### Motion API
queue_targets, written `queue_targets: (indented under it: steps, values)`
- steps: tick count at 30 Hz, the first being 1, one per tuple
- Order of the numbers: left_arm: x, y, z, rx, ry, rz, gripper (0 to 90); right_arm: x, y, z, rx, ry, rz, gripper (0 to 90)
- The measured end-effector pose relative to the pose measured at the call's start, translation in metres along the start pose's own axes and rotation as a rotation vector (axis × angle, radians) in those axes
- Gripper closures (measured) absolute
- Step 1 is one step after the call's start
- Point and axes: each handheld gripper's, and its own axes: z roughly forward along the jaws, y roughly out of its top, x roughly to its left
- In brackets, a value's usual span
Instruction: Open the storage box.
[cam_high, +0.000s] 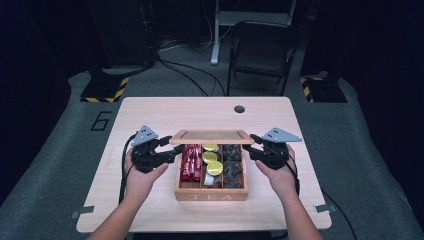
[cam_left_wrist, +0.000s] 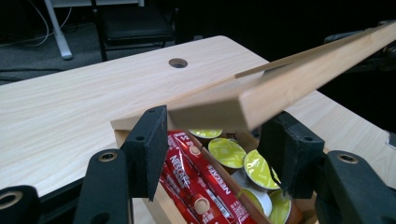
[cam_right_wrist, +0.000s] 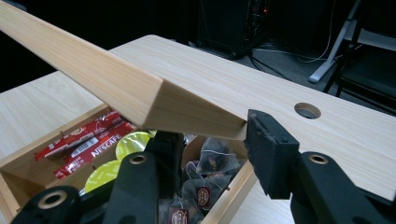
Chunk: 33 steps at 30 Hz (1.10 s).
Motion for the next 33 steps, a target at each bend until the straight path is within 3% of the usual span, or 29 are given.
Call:
queue_targets:
  steps: [9,17,33]
  values:
    - [0.002,-0.022,0.005,0.003,0.033,-0.036,43.3,-0.004,0.003,0.003,-0.015,0.005,0.021,56.8]
    - [0.007,-0.049,0.015,0.023,0.041,-0.099,46.6,-0.005,0.003,0.003,-0.011,0.014,0.027,56.7]
    - [0.004,-0.067,0.032,0.069,0.043,-0.095,49.3,-0.006,0.004,0.004,-0.013,0.017,0.022,56.6]
